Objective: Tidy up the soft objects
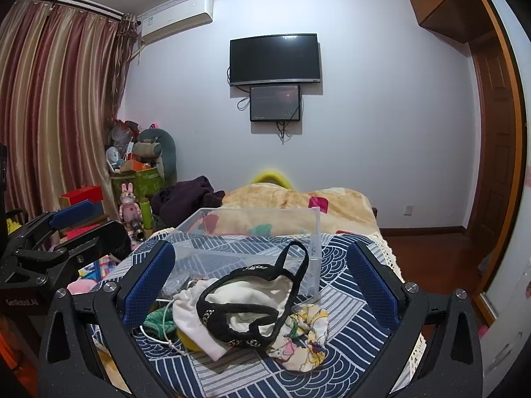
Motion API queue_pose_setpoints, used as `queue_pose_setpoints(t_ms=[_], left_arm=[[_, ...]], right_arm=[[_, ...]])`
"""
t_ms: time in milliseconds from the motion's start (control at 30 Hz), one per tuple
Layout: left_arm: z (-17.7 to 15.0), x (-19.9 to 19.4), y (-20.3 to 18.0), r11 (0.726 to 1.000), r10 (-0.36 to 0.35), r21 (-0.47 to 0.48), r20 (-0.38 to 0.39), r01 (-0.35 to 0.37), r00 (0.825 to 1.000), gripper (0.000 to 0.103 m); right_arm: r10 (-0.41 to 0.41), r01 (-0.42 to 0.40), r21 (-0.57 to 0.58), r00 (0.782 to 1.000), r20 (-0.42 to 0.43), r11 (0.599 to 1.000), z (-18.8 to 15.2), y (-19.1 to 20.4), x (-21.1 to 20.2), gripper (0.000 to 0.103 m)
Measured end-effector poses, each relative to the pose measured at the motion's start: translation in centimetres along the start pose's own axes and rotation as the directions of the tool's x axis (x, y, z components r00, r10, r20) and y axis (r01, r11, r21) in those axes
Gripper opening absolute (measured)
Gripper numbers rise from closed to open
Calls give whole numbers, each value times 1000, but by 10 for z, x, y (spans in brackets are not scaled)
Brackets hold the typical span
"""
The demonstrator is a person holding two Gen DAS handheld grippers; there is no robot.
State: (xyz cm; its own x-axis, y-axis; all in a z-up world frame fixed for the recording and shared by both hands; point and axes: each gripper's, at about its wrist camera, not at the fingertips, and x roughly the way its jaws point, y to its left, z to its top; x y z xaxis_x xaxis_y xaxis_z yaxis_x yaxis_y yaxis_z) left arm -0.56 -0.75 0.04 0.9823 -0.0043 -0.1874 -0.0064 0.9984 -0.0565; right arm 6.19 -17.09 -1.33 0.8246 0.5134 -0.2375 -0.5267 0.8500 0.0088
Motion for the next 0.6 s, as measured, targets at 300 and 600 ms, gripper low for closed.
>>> queue_pose_setpoints(t_ms=[300,600], left_arm=[[0,0,-1,1000,-1,-1,0,1,1000,103],[-1,0,1,1000,0,-13,-3,0,1000,103]], right_arm=[[-3,3,-3,1000,-1,1000,-1,0,1,103],[0,0,-4,1000,-5,1000,-2,1,2,103]])
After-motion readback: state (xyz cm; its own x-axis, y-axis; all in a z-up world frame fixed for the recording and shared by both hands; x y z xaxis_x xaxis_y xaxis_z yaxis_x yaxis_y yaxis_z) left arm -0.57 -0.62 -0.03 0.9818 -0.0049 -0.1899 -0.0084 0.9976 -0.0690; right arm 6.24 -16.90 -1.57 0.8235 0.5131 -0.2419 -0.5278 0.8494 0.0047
